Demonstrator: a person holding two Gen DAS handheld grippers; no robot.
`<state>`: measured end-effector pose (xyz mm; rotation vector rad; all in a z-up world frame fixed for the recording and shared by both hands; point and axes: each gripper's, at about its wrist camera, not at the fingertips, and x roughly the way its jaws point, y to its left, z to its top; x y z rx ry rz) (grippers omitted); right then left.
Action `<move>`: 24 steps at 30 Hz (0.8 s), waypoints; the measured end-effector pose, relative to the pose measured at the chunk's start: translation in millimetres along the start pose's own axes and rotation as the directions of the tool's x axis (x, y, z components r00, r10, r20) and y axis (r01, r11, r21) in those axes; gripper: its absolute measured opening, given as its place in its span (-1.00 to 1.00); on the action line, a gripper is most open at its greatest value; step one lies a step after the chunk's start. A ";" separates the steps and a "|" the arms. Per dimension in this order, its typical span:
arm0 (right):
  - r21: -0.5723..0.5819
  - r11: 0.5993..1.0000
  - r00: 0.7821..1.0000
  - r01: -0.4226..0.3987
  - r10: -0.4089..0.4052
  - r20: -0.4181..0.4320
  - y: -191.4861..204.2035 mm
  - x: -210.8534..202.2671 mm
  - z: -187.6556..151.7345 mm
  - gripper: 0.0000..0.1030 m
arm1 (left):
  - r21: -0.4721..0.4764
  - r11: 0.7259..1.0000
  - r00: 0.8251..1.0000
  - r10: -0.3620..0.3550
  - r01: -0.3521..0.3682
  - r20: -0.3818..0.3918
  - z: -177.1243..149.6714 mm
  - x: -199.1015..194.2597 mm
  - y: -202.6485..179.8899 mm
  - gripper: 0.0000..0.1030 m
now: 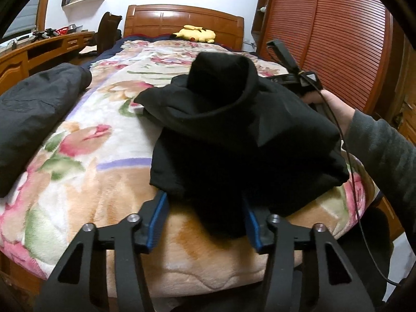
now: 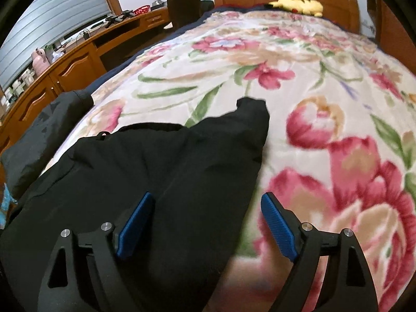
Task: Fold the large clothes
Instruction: 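Close the left tool on the bundle top while the right tool grips the coat edge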
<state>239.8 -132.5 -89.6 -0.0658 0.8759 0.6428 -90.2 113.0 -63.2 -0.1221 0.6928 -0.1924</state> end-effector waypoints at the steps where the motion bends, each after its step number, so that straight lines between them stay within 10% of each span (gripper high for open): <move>1: 0.005 1.000 1.000 -0.020 0.020 -0.019 -1.9 4.8 1.8 0.68 | 0.000 1.000 1.000 -0.004 0.004 -0.001 -0.1 0.4 -0.3 -0.15; 12: -0.084 0.995 0.999 -0.044 0.045 0.014 4.7 -11.8 2.0 -0.45 | 0.002 1.000 0.998 -0.007 0.007 0.055 7.6 -13.3 -11.2 -0.74; 24: -0.190 0.982 0.984 0.023 0.012 0.180 41.6 -72.9 -13.2 -0.56 | -0.040 0.998 0.984 0.046 -0.039 0.174 21.4 -48.9 11.9 -0.79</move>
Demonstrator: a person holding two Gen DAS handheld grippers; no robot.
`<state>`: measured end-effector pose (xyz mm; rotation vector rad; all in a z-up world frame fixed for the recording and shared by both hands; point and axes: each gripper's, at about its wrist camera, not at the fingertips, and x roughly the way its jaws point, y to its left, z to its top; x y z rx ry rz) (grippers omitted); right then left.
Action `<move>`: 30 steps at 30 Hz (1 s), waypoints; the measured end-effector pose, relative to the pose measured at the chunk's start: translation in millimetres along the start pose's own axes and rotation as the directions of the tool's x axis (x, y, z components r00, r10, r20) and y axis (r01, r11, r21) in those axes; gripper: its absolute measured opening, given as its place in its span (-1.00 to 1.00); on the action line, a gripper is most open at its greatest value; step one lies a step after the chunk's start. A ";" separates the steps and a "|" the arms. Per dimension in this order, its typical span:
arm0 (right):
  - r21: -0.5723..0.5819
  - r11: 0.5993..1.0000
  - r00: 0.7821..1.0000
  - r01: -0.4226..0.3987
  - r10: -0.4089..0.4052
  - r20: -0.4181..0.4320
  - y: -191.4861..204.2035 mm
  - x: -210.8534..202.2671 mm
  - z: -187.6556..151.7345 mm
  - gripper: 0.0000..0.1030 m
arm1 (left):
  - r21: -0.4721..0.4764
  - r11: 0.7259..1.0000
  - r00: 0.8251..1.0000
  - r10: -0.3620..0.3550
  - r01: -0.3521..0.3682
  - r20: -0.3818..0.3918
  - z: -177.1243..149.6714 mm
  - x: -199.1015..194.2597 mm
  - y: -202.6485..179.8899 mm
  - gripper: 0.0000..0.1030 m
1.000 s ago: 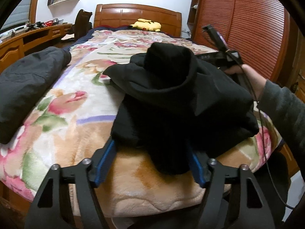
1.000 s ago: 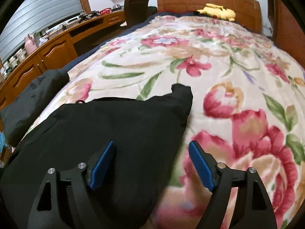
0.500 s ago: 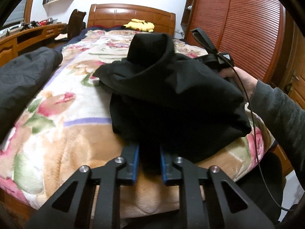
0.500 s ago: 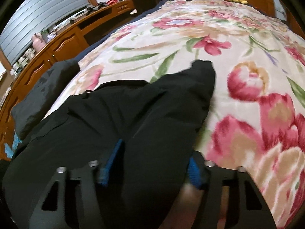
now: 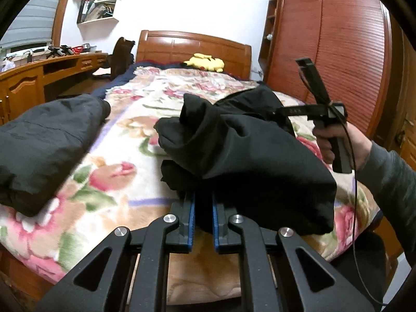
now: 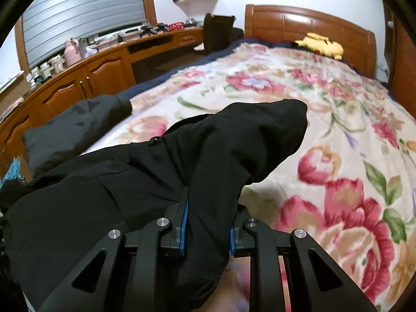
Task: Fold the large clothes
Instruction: 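Close the left tool on the bundle top while the right tool grips the coat edge, then lift the black coat bundle with both tools and carry it toward the desk-side bed edge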
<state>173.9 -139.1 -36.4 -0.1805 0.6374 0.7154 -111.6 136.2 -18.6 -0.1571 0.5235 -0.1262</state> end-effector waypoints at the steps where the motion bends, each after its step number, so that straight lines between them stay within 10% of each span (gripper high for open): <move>1: -0.001 1.000 1.000 0.001 0.000 0.006 1.5 -2.6 -1.0 -0.56 | -0.001 1.000 1.000 0.001 -0.001 0.009 0.8 -2.3 2.3 -0.79; 19: -0.056 0.998 0.999 0.032 -0.033 -0.018 31.6 4.8 13.4 -0.56 | 0.043 0.998 0.998 0.034 -0.036 0.060 19.4 -11.6 31.0 -0.79; 30: -0.173 0.983 0.998 0.056 -0.048 0.048 86.9 2.3 76.8 -0.56 | 0.038 0.992 0.983 0.111 -0.118 0.148 66.5 -27.3 87.7 -0.79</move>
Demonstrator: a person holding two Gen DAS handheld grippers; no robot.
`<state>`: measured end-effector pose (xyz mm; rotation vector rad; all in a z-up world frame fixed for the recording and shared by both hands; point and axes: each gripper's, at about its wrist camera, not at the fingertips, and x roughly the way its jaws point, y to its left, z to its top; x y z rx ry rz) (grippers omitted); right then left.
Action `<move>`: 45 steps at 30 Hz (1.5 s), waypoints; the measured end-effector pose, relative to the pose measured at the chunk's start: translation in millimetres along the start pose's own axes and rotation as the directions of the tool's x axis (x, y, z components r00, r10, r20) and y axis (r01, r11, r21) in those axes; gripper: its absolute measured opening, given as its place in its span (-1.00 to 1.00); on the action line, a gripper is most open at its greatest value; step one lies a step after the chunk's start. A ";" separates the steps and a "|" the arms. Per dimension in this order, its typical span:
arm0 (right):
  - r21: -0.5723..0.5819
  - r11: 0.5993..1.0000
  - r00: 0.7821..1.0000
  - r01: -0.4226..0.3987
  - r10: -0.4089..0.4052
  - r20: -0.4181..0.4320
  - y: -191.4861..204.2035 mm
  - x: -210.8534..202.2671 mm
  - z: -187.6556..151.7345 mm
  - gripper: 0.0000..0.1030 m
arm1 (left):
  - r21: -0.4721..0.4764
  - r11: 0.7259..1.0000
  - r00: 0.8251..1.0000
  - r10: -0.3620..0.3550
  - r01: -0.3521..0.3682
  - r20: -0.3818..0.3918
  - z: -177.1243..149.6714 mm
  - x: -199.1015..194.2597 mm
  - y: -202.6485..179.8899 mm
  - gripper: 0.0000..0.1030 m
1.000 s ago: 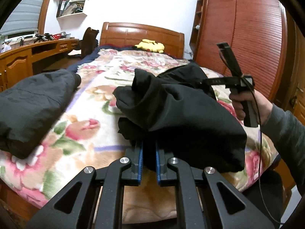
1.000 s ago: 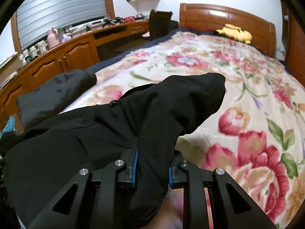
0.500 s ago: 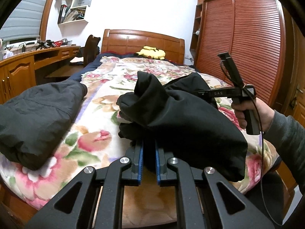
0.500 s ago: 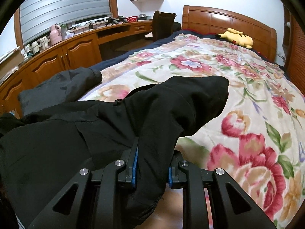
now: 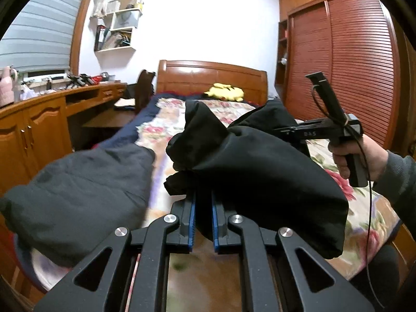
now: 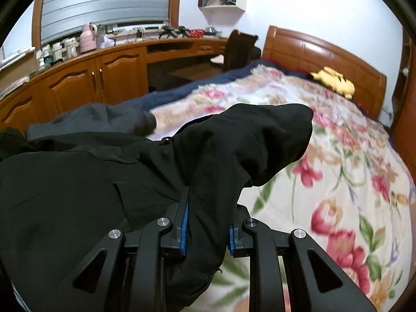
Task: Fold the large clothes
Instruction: 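Lift the black coat bundle with both tools and carry it toward the desk-side bed edge, then lower the bundle onto the bed edge beside the dark garment and open both tools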
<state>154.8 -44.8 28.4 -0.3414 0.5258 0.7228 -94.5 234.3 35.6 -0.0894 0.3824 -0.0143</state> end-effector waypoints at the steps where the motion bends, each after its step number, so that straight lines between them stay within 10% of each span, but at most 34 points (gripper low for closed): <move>1: -0.004 1.000 1.000 -0.004 0.004 0.010 2.3 0.8 7.0 -0.56 | 0.000 1.000 1.000 0.011 -0.011 0.004 4.1 1.0 6.1 -0.79; 10: -0.069 0.996 0.997 -0.053 0.057 0.060 47.2 48.2 75.7 -0.57 | 0.027 0.987 0.987 0.159 -0.160 0.024 29.8 -0.4 72.0 -0.79; 21: -0.178 0.976 0.984 -0.127 0.146 0.097 145.0 124.8 136.8 -0.57 | -0.056 0.930 0.931 0.364 -0.363 0.012 6.8 -25.1 154.9 -0.79; 33: -0.181 0.983 0.999 -0.039 0.044 0.024 182.9 206.8 108.4 -0.37 | -0.103 0.903 0.909 0.412 -0.417 -0.070 -24.0 -13.1 181.7 -0.77; 39: -0.079 0.988 0.989 -0.133 0.138 0.051 178.7 200.1 120.0 0.17 | -0.089 0.897 0.901 0.427 -0.433 -0.080 -23.4 -11.0 184.1 -0.77; 45: -0.086 0.981 0.974 -0.177 0.187 0.130 175.5 177.1 98.2 0.18 | -0.115 0.896 0.903 0.421 -0.429 -0.088 -25.7 -12.4 190.2 -0.69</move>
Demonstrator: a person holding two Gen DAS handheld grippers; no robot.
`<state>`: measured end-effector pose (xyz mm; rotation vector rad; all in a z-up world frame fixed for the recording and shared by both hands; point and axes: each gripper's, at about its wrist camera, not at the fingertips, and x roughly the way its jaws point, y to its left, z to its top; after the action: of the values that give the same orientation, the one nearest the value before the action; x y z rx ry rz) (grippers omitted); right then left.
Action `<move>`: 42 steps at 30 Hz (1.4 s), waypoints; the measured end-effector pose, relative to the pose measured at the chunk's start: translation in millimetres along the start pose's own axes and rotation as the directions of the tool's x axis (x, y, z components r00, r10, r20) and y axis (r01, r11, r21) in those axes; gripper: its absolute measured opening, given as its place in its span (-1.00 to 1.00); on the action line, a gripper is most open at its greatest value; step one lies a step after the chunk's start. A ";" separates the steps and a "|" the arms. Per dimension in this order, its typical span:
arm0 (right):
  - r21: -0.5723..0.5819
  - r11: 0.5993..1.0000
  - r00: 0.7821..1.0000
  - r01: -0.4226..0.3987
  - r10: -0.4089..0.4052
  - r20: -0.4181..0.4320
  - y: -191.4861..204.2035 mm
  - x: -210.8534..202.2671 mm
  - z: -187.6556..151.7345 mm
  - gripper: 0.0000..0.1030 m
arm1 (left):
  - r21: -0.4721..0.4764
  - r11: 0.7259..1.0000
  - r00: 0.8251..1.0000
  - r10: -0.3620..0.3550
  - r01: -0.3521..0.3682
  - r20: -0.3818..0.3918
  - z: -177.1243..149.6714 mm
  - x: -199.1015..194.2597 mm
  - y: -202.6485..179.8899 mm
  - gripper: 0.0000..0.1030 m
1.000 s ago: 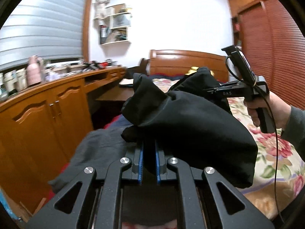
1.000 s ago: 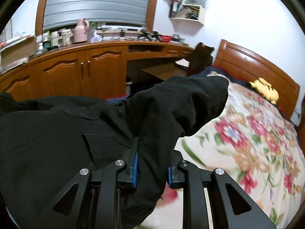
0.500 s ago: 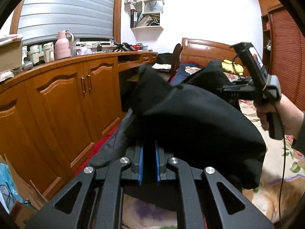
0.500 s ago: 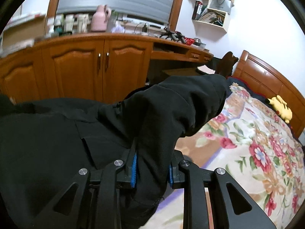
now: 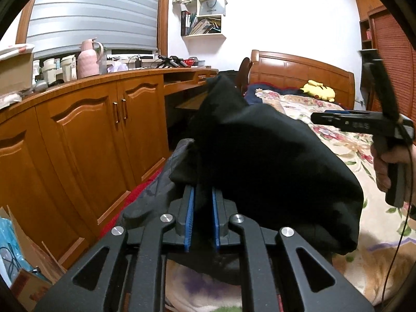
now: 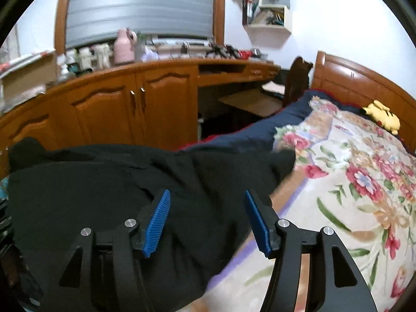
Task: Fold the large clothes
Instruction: 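Lower the bundle onto the bed edge beside the dark garment and open both tools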
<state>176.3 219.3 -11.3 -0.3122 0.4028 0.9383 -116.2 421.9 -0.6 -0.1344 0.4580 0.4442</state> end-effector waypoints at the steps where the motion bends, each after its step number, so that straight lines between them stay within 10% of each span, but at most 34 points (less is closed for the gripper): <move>1: -0.014 1.000 1.000 -0.024 0.024 0.009 2.5 -4.3 -3.5 0.18 | 0.004 1.000 1.000 0.006 -0.006 -0.004 -0.2 0.0 -0.4 -0.60; 8: -0.071 0.972 0.975 -0.223 0.223 -0.015 41.9 -8.6 -14.0 -0.21 | -0.040 0.999 1.000 -0.020 0.020 -0.011 0.8 -18.3 10.1 0.07; 10: -0.062 0.967 0.969 -0.248 0.247 -0.030 44.0 -4.6 -17.4 -0.35 | -0.053 0.998 1.000 -0.015 0.015 0.003 2.9 -27.2 14.6 0.55; 21: 0.071 0.958 0.957 -0.279 0.284 -0.066 46.6 49.1 -46.1 -0.44 | -0.055 0.998 0.999 0.012 -0.010 0.041 25.7 -36.9 15.7 0.56; 42: -0.078 0.984 0.987 -0.159 0.157 -0.036 61.7 -63.7 -74.2 -0.43 | -0.002 0.994 0.990 0.106 -0.106 -0.091 20.2 34.9 2.4 0.57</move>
<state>77.1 176.5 -52.4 -0.3721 0.4221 1.1085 -81.2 442.0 1.4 -0.1377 0.5544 0.5458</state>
